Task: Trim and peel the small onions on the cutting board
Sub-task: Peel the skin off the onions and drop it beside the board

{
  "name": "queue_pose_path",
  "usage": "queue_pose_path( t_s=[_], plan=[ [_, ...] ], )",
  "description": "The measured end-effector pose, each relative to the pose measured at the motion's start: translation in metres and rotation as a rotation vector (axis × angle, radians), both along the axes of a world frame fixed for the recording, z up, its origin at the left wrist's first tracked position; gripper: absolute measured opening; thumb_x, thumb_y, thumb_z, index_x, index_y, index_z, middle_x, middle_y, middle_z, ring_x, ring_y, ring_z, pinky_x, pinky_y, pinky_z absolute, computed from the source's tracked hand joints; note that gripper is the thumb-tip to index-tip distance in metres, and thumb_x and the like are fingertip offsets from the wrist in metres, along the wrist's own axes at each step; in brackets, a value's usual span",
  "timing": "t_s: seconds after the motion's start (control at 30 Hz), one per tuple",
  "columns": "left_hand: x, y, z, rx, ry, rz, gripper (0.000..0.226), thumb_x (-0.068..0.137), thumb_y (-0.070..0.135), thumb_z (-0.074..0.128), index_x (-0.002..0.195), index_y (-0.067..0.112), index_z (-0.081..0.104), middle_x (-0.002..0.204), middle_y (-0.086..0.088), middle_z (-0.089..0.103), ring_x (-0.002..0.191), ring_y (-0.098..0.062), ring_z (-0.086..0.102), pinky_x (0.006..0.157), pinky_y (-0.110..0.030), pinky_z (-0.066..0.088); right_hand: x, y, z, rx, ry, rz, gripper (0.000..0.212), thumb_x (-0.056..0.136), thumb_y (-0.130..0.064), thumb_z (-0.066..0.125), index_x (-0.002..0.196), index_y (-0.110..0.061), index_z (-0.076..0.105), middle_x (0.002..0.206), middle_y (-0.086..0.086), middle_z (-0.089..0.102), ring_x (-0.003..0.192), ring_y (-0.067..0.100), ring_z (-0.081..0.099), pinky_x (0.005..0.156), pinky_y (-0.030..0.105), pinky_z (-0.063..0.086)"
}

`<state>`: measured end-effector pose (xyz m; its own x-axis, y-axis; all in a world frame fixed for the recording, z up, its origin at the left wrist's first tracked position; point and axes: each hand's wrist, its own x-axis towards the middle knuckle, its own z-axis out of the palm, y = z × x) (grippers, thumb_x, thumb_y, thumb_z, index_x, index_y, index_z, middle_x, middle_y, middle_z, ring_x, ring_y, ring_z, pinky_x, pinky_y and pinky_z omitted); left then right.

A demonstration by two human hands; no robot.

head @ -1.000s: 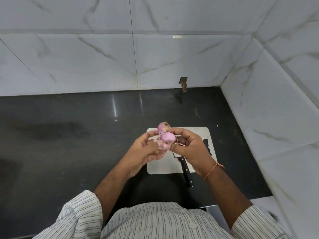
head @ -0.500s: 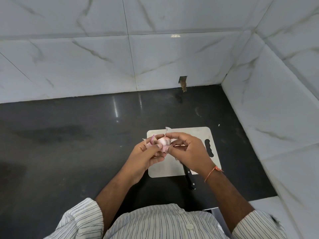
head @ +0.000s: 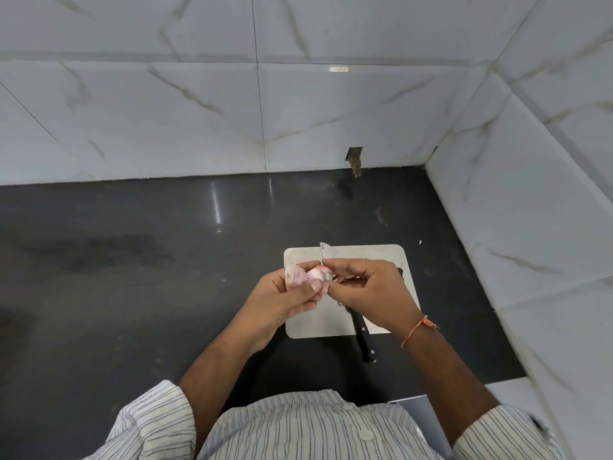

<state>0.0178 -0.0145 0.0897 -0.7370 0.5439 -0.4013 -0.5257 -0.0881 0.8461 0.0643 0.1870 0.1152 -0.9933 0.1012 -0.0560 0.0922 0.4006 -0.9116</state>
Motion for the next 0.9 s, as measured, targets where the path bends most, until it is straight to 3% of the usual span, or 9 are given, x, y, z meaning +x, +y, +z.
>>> queue_pose_path(
  t_s=[0.1,0.17,0.33,0.5,0.73,0.8,0.83,0.9],
  plan=[
    [0.003,-0.004,0.001,-0.002,0.037,-0.007,0.036,0.095,0.022,0.077,0.130,0.018,0.076,0.119,-0.013,0.080,0.112,-0.023,0.075,0.105,-0.042,0.060,0.002,0.001,0.007,0.026,0.013,0.050,0.043,0.088,-0.009,0.082,0.112,-0.044,0.077,0.103,-0.019,0.081,0.096,0.008,0.078,0.091,0.031,0.064],
    [0.004,-0.008,0.002,0.001,0.047,0.001,0.033,0.090,0.027,0.080,0.123,0.022,0.081,0.120,-0.013,0.080,0.114,-0.025,0.074,0.107,-0.045,0.059,0.003,-0.001,0.009,0.061,0.025,0.046,0.038,0.087,-0.010,0.083,0.115,-0.036,0.080,0.104,-0.017,0.081,0.097,0.006,0.078,0.091,0.031,0.064],
    [0.002,-0.015,0.005,-0.023,0.116,0.045,0.034,0.086,0.024,0.086,0.120,0.023,0.082,0.119,-0.011,0.080,0.112,-0.026,0.073,0.102,-0.048,0.059,0.002,-0.017,0.007,0.206,0.110,0.041,0.039,0.082,-0.038,0.078,0.119,-0.026,0.081,0.104,-0.016,0.081,0.095,0.000,0.077,0.089,0.032,0.065],
    [0.005,-0.014,0.003,-0.069,0.142,0.101,0.031,0.086,0.022,0.087,0.117,0.022,0.083,0.115,-0.008,0.081,0.116,-0.034,0.073,0.100,-0.051,0.063,0.001,-0.023,0.004,0.310,0.150,0.032,0.045,0.084,-0.048,0.067,0.121,-0.027,0.081,0.103,-0.015,0.082,0.091,0.002,0.076,0.086,0.032,0.066],
    [0.007,-0.009,0.002,-0.080,0.106,0.112,0.028,0.082,0.029,0.088,0.109,0.025,0.086,0.112,-0.006,0.082,0.114,-0.031,0.075,0.098,-0.048,0.064,0.002,-0.025,-0.002,0.454,0.161,0.023,0.042,0.089,-0.045,0.062,0.123,-0.026,0.080,0.100,-0.010,0.082,0.087,0.008,0.077,0.081,0.032,0.065],
    [0.007,-0.009,0.002,-0.076,0.101,0.100,0.026,0.082,0.028,0.087,0.108,0.024,0.086,0.112,-0.007,0.082,0.110,-0.027,0.076,0.095,-0.044,0.065,0.002,-0.026,-0.005,0.498,0.152,0.031,0.039,0.092,-0.042,0.065,0.125,-0.026,0.079,0.098,-0.009,0.083,0.086,0.010,0.076,0.082,0.015,0.055],
    [0.006,-0.010,0.001,-0.080,0.098,0.097,0.024,0.084,0.026,0.087,0.108,0.023,0.086,0.111,-0.007,0.082,0.108,-0.025,0.077,0.093,-0.041,0.066,0.002,-0.026,-0.005,0.527,0.151,0.030,0.036,0.093,-0.039,0.068,0.125,-0.026,0.078,0.098,-0.008,0.083,0.086,0.011,0.076,0.083,0.004,0.043],
    [0.005,-0.011,0.000,-0.088,0.095,0.088,0.021,0.087,0.021,0.086,0.108,0.020,0.086,0.110,-0.008,0.082,0.106,-0.025,0.077,0.090,-0.038,0.066,0.003,-0.027,-0.004,0.566,0.152,0.035,0.032,0.096,-0.033,0.071,0.126,-0.025,0.078,0.095,-0.007,0.083,0.084,0.012,0.075,0.079,0.000,0.029]
  ],
)
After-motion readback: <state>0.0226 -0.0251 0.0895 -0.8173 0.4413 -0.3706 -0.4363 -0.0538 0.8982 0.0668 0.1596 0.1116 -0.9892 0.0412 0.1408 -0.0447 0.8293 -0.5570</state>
